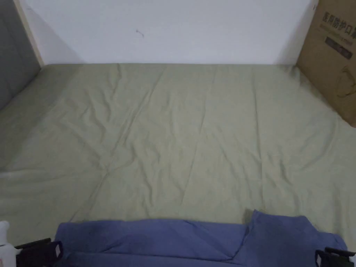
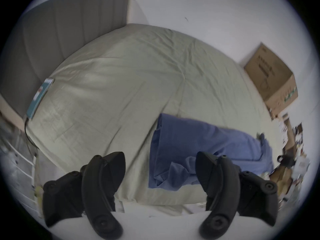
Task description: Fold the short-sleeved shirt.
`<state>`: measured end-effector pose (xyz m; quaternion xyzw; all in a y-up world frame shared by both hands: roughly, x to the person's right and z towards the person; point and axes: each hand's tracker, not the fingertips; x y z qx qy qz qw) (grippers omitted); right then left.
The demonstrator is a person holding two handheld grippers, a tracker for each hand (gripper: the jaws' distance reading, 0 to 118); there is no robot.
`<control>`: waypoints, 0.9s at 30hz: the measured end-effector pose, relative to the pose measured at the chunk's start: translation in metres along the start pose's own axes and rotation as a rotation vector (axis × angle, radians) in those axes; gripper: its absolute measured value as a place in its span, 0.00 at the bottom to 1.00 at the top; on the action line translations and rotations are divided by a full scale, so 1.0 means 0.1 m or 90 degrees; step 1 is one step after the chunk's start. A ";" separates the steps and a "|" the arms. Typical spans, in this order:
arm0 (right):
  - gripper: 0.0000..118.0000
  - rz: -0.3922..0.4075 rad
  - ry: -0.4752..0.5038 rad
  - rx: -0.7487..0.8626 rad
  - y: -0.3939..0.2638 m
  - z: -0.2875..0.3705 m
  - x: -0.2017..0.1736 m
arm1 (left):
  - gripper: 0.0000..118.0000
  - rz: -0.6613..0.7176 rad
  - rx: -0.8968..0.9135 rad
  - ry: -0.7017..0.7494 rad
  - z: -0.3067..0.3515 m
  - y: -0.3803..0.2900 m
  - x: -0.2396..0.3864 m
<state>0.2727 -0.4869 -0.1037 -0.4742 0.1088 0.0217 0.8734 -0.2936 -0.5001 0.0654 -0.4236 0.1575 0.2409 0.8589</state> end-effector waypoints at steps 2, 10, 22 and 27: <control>0.02 0.010 0.012 0.017 0.05 0.05 -0.26 | 0.22 0.061 0.022 -0.047 0.06 -0.04 -0.15; 0.01 0.094 0.142 0.013 0.04 -0.04 -1.22 | 0.02 0.238 0.035 -0.124 0.00 -0.35 -0.60; 0.01 0.201 0.133 -0.033 -0.05 -0.18 -1.65 | 0.89 0.382 -0.014 -0.285 -0.71 -0.52 -1.06; 0.01 0.167 0.126 -0.048 -0.03 -0.24 -1.53 | 0.85 0.479 0.004 -0.381 -0.67 -0.51 -1.03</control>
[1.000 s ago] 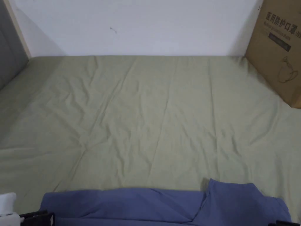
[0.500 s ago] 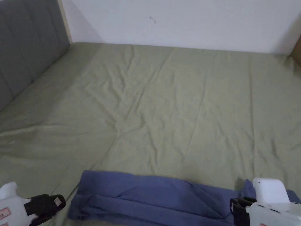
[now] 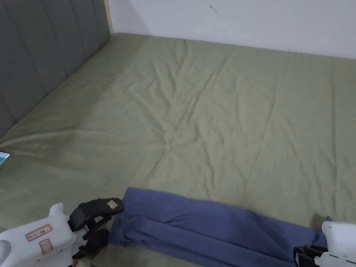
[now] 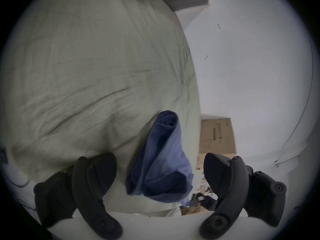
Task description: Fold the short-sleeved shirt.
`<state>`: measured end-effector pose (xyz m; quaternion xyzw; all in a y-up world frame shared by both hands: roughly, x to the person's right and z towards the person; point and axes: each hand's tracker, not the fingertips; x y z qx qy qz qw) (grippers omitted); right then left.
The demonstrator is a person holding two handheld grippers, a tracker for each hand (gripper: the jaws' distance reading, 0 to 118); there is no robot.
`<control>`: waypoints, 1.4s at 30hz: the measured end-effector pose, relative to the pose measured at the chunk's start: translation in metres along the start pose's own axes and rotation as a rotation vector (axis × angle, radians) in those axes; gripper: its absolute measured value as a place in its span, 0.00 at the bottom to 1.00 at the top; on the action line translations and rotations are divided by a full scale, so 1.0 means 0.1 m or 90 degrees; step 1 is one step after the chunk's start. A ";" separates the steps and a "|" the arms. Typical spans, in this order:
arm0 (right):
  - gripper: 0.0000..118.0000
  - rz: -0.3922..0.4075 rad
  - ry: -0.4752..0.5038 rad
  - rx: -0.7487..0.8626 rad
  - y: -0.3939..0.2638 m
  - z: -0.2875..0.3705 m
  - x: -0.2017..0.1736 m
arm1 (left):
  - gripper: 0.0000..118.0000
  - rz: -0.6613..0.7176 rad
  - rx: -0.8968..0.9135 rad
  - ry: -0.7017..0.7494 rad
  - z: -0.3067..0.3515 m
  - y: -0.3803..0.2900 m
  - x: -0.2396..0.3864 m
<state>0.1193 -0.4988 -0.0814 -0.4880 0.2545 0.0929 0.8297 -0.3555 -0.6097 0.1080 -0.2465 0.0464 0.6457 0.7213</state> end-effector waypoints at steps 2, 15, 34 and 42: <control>0.01 -0.006 -0.002 -0.008 -0.02 -0.02 -0.03 | 0.49 0.009 -0.015 -0.045 -0.09 0.00 -0.07; 0.01 -0.026 -0.022 -0.013 -0.12 0.03 0.14 | 0.07 -0.156 -0.050 0.077 -0.19 -0.22 0.75; 0.01 -0.224 -0.055 0.034 -0.72 0.37 1.07 | 0.15 -0.652 -0.360 0.082 -2.11 -2.39 2.11; 0.01 -0.261 -0.057 0.034 -0.80 0.40 1.15 | 0.89 -0.556 -0.363 0.142 -2.26 -2.30 2.01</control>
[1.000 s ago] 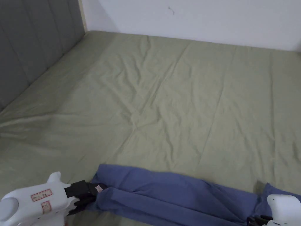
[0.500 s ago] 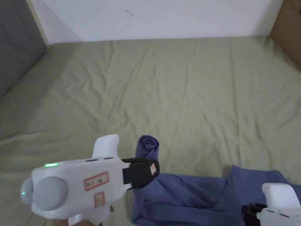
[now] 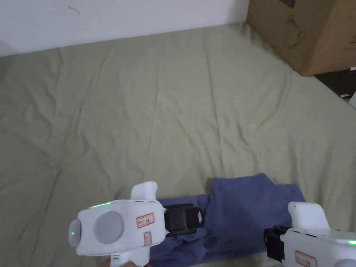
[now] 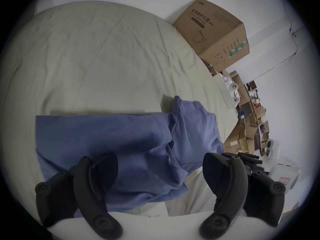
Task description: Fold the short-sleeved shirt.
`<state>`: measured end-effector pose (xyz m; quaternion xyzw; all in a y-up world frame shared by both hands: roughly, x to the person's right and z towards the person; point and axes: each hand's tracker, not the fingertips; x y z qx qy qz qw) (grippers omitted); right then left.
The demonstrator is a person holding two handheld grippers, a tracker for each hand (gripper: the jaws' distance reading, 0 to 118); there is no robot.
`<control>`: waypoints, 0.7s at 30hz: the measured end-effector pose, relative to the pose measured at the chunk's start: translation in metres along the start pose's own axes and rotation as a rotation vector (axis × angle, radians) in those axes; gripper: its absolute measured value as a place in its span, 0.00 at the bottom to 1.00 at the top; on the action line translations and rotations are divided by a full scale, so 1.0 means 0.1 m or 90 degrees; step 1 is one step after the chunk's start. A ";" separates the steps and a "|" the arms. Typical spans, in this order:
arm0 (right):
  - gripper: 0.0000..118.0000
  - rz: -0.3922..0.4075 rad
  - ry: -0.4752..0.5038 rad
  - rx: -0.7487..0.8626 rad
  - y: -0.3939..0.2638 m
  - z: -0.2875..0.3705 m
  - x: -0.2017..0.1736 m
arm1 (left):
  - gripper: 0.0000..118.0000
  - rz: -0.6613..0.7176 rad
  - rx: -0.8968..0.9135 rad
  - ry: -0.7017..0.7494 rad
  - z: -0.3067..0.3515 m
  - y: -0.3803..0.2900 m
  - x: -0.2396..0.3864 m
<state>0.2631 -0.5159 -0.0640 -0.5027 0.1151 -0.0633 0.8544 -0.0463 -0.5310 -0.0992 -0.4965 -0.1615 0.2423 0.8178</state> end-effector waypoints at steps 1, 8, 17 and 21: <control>0.01 -0.002 0.005 0.001 0.00 0.00 -0.01 | 0.89 0.006 0.012 0.004 0.10 0.01 -0.01; 0.01 0.014 0.024 0.000 -0.02 -0.08 -0.14 | 0.04 0.077 0.089 0.051 0.41 -0.01 -0.25; 0.01 0.020 0.027 -0.006 -0.02 -0.08 -0.16 | 0.03 0.034 -0.063 -0.024 -0.27 -0.22 0.01; 0.01 0.016 0.020 -0.008 -0.02 -0.06 -0.14 | 0.03 0.010 -0.096 -0.005 -0.51 -0.30 0.14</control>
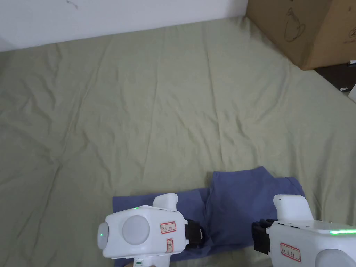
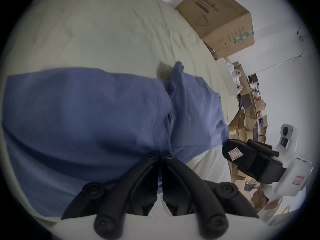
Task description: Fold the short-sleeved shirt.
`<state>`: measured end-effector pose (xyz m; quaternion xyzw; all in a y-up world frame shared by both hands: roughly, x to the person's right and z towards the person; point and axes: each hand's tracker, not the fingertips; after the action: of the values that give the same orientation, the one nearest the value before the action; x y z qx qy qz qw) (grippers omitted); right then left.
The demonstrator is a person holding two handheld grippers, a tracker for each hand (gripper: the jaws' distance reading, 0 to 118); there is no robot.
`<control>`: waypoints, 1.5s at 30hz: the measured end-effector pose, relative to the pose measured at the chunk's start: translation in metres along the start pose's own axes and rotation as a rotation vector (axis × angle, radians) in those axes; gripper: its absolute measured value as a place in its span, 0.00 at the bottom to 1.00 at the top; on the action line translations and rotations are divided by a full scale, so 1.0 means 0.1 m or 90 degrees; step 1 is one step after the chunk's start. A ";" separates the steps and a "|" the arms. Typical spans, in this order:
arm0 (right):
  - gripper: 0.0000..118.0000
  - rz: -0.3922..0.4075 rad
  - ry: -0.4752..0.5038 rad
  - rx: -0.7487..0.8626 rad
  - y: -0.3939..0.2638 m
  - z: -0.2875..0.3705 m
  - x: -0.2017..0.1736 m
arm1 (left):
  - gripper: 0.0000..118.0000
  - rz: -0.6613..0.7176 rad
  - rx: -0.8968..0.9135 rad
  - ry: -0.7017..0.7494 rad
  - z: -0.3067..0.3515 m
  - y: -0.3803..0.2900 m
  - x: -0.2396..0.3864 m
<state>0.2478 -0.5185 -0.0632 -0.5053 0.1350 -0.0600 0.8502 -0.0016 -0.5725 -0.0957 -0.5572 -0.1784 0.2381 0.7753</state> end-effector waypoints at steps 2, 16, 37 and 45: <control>0.01 -0.001 -0.004 -0.001 0.00 0.01 0.01 | 0.03 0.004 0.004 -0.013 0.04 0.03 -0.01; 0.01 0.045 -0.012 0.001 0.03 0.02 -0.22 | 0.87 0.191 0.185 -0.107 1.42 -0.30 -1.41; 0.01 0.114 -0.064 -0.038 0.08 -0.03 -0.64 | 0.11 0.296 0.158 -0.307 0.92 -0.26 -2.15; 0.01 0.131 -0.041 -0.043 0.08 -0.07 -0.85 | 0.11 0.320 0.213 -0.268 1.52 -0.60 -2.57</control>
<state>0.1646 -0.5004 -0.0588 -0.5186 0.1607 0.0484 0.8384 -0.2853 -0.6157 0.0063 -0.3883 -0.1500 0.5566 0.7190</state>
